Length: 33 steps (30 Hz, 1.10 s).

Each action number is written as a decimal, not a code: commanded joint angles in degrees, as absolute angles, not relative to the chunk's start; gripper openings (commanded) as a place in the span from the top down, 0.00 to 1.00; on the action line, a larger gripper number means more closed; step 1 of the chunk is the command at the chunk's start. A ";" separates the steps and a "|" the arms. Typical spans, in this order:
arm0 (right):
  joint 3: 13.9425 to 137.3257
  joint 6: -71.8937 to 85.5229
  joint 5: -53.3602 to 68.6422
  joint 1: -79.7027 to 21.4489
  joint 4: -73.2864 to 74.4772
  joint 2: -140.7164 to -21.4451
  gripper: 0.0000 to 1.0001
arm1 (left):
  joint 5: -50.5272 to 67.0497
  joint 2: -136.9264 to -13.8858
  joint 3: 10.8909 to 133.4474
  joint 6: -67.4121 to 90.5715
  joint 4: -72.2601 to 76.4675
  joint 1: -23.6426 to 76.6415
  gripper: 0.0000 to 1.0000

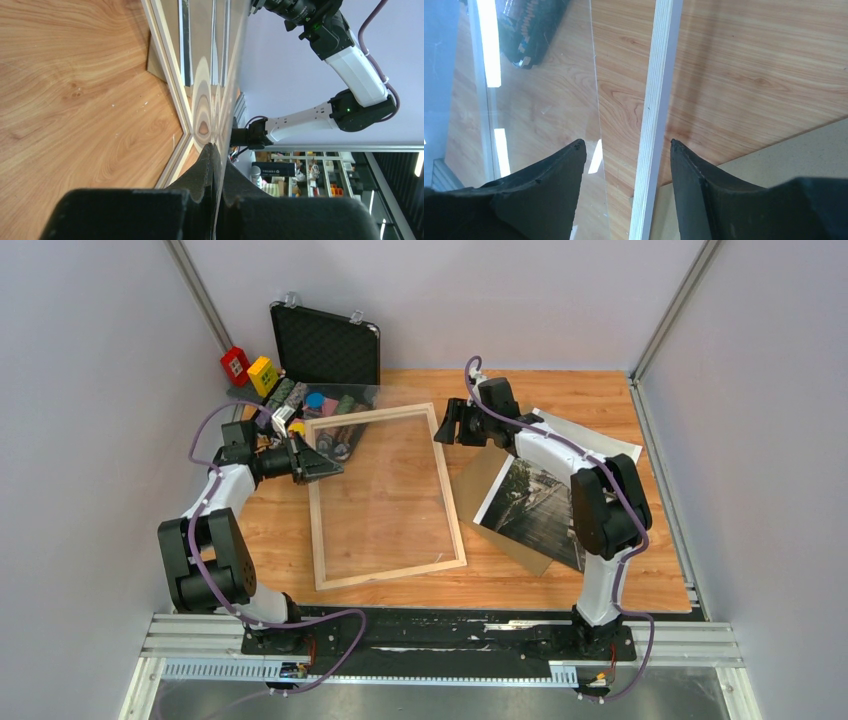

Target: Put the photo into the frame

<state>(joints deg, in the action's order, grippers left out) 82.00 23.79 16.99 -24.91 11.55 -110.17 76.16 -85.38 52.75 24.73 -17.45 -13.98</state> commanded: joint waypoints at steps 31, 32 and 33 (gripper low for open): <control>79.35 22.94 20.21 -23.93 7.03 -106.01 0.39 | 75.98 -82.85 49.73 25.43 -13.08 -14.42 1.00; 79.26 22.90 20.21 -23.91 7.03 -106.00 0.39 | 75.92 -82.87 49.50 25.80 -12.78 -14.42 1.00; 79.21 22.86 20.14 -23.91 6.97 -105.95 0.39 | 75.76 -82.88 49.40 25.91 -12.51 -14.41 1.00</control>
<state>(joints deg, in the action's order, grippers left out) 79.53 23.64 19.64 -24.16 9.50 -109.19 74.52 -84.86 50.13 24.23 -16.01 -13.98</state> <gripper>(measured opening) 0.612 0.008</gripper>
